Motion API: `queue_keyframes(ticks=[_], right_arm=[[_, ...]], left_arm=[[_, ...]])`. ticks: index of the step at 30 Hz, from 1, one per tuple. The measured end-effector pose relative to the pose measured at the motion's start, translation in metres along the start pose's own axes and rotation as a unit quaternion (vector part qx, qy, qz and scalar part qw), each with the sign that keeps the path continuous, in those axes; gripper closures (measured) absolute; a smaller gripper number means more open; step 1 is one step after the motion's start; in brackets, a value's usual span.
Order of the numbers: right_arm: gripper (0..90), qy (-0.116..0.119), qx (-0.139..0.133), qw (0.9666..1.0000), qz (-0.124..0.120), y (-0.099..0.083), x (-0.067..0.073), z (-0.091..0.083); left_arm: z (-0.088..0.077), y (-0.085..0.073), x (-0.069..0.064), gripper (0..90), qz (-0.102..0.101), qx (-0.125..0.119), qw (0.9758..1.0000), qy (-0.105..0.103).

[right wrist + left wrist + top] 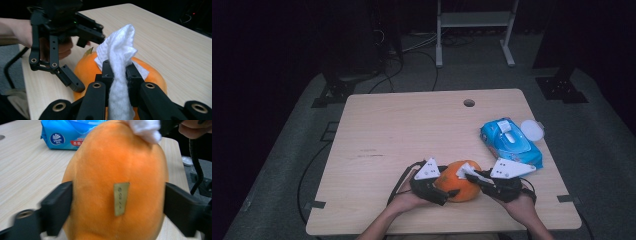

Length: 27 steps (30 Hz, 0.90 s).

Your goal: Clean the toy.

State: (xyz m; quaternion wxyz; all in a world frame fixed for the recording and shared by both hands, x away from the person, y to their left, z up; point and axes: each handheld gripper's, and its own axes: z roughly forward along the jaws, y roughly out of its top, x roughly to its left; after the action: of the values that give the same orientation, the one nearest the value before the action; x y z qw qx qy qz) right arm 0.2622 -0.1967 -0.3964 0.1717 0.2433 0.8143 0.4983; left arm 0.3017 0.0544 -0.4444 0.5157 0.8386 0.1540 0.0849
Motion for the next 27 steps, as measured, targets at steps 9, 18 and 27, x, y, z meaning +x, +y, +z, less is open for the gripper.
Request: queue_keyframes(ticks=[9, 18, 27], right_arm=[[79.9, 0.020, -0.041, 0.9981, 0.043, -0.002, -0.009, -0.010], [79.9, 0.000, 0.002, 0.9987, 0.052, -0.020, -0.026, -0.003], [79.9, 0.033, -0.025, 0.9985, 0.036, -0.004, -0.004, -0.002]], left_arm=[[-0.019, 0.017, -0.006, 34.9, 0.018, -0.005, 0.9998, -0.007], [-0.016, 0.014, -0.004, 33.6, 0.004, 0.009, 0.9997, -0.021], [-0.021, 0.015, -0.003, 33.9, 0.003, 0.010, 0.9994, -0.033]])
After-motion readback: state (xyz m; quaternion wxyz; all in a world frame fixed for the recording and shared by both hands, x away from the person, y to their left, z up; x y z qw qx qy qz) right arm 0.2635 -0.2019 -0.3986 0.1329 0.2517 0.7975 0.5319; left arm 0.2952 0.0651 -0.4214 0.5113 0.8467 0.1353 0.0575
